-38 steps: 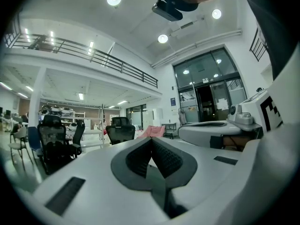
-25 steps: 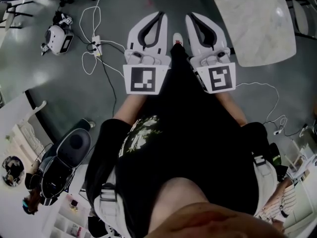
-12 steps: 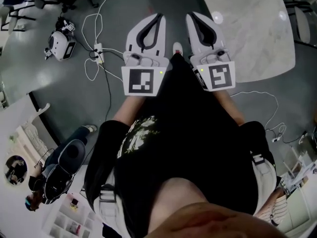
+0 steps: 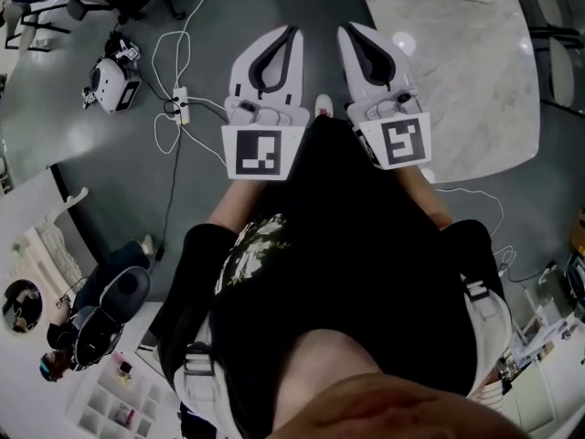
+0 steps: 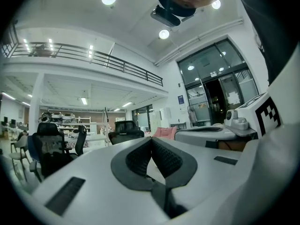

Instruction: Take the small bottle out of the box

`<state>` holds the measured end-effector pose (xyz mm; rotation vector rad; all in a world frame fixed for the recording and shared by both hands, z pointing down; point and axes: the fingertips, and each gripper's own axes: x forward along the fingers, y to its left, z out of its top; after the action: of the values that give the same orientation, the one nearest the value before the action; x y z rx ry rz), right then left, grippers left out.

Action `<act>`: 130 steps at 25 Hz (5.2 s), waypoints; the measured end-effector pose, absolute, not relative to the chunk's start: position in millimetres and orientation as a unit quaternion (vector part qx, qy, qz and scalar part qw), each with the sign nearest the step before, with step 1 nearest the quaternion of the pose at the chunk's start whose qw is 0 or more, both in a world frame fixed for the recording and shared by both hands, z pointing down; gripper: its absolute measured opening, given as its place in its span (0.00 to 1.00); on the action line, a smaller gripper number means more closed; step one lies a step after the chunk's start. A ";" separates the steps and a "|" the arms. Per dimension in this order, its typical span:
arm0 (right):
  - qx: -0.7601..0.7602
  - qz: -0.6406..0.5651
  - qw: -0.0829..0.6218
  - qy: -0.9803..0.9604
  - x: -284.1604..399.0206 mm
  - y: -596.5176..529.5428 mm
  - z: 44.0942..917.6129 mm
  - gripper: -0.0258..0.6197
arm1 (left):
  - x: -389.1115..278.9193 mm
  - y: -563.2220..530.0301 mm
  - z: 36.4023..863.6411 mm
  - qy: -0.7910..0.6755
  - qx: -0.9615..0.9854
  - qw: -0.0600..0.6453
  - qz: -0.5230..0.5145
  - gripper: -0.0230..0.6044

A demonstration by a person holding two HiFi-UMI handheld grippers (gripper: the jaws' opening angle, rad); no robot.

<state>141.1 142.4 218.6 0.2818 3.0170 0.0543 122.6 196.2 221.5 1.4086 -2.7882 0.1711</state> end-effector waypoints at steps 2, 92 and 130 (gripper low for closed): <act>0.104 0.023 0.054 0.993 125.9 139.0 223.5 0.03 | 109.6 191.0 227.4 -0.895 0.443 0.008 0.052 0.06; -0.357 -0.057 -0.167 0.917 -72.7 -223.5 405.0 0.04 | -119.9 -209.7 394.2 -0.453 0.863 0.158 0.160 0.06; 0.007 -0.158 -0.484 0.861 -136.9 -323.9 607.0 0.35 | -185.3 -364.0 498.3 -0.477 0.822 0.236 0.204 0.06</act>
<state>-136.9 -323.9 607.0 0.0334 4.0836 -0.7495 -185.3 -364.0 498.3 2.2530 -1.3074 0.5599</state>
